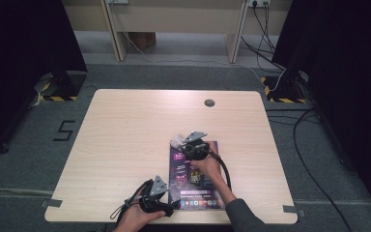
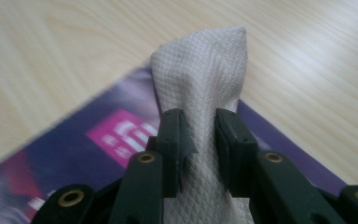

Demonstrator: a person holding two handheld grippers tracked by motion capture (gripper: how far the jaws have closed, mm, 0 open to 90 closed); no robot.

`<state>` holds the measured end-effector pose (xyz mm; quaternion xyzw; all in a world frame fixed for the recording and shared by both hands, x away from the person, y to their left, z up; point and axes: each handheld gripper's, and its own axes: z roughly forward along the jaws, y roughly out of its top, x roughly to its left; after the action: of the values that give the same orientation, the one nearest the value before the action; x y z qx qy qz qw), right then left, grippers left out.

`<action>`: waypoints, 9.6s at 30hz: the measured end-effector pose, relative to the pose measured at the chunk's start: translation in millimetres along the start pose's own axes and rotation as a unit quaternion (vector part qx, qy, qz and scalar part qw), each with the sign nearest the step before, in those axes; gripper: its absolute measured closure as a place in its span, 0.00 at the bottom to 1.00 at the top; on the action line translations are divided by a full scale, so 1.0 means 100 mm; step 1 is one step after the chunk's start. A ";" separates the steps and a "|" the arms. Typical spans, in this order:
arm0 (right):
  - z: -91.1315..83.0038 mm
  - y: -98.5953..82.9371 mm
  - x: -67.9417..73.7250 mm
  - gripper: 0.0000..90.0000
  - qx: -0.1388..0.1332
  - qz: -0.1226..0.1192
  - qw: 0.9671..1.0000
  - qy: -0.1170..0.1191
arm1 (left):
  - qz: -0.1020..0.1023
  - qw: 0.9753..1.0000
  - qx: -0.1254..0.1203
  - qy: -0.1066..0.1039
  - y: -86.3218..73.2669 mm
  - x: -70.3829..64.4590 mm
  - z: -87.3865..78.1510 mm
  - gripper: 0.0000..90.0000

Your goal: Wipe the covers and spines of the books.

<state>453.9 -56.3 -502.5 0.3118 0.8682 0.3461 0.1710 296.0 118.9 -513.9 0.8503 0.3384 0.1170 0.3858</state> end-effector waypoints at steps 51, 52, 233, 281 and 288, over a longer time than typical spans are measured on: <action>-0.10 -0.09 -0.10 0.79 0.008 0.004 1.000 -0.019 | 0.026 1.000 0.000 0.017 0.02 -0.05 -0.01 0.22; -0.08 -0.08 -0.06 0.79 0.005 -0.003 1.000 -0.013 | 0.026 1.000 0.000 0.017 0.02 -0.05 -0.01 0.22; -0.55 -0.52 -0.18 0.83 0.017 0.041 0.998 -0.041 | -0.008 1.000 0.014 0.019 -0.13 0.08 -0.31 0.21; -0.95 -0.91 -0.21 0.83 0.016 0.083 0.995 -0.059 | -0.016 0.999 0.010 0.033 -0.12 0.13 -0.34 0.21; -0.95 -0.90 -0.15 0.82 0.022 0.071 0.995 -0.065 | -0.020 0.999 0.005 0.046 -0.12 0.18 -0.37 0.21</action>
<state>378.5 -164.1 -498.3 0.3982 0.8382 0.3173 0.1956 286.7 157.8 -498.5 0.8389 0.3736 0.1465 0.3677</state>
